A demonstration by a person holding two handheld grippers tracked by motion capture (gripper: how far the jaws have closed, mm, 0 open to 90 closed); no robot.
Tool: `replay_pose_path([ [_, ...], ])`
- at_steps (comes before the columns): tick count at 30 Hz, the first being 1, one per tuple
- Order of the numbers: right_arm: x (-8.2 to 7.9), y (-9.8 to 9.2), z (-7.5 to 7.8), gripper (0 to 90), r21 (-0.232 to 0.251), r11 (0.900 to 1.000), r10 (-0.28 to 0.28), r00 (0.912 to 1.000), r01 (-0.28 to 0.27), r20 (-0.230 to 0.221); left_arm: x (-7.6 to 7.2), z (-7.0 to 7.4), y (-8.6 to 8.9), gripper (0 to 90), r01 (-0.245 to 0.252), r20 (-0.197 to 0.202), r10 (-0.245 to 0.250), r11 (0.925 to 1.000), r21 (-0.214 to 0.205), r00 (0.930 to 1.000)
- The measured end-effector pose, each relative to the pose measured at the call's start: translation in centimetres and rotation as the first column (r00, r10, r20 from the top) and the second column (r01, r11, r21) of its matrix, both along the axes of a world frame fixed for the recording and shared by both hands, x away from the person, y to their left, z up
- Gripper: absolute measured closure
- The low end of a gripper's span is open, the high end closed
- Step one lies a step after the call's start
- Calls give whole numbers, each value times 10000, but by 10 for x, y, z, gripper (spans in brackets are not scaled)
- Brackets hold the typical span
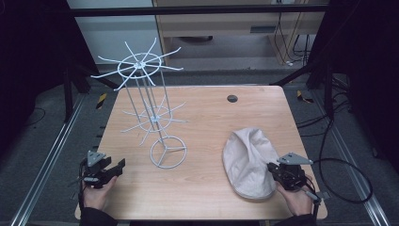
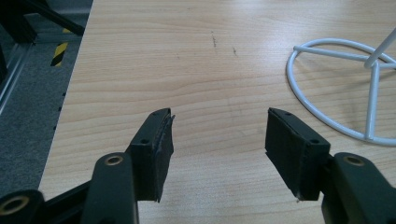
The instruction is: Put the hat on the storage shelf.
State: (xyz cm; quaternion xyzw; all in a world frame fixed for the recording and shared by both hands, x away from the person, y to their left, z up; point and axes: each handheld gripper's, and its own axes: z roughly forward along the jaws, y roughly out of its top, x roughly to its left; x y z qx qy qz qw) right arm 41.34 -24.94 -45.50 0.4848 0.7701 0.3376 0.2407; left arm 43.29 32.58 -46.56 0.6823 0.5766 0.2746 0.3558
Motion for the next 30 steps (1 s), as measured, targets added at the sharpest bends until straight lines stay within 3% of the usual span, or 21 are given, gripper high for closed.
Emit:
replay_pose_path([
  [1, -2, 0, 5, 821, 199, 9998, -89, 9998, 86, 158, 0, 0, 0, 410, -9, -33, 9, 10000, -15, 10000],
  [5, -3, 2, 14, 770, 189, 9997, -162, 9993, 155, 346, 0, -1, 0, 405, 25, -86, -25, 10000, 6, 10000],
  [9, -7, 11, 34, 695, 221, 9996, -160, 9986, 149, 495, 0, -1, 0, 395, 20, -98, -20, 10000, -14, 9999],
  [19, -2, 29, 64, 581, 420, 9985, -355, 9987, 339, 357, 1, -2, -1, 388, 11, -177, -10, 10000, 29, 9998],
  [30, 25, 51, 65, 479, 429, 9985, -336, 9994, 339, -82, 2, -3, 0, 383, 50, -211, -49, 10000, 77, 9998],
])
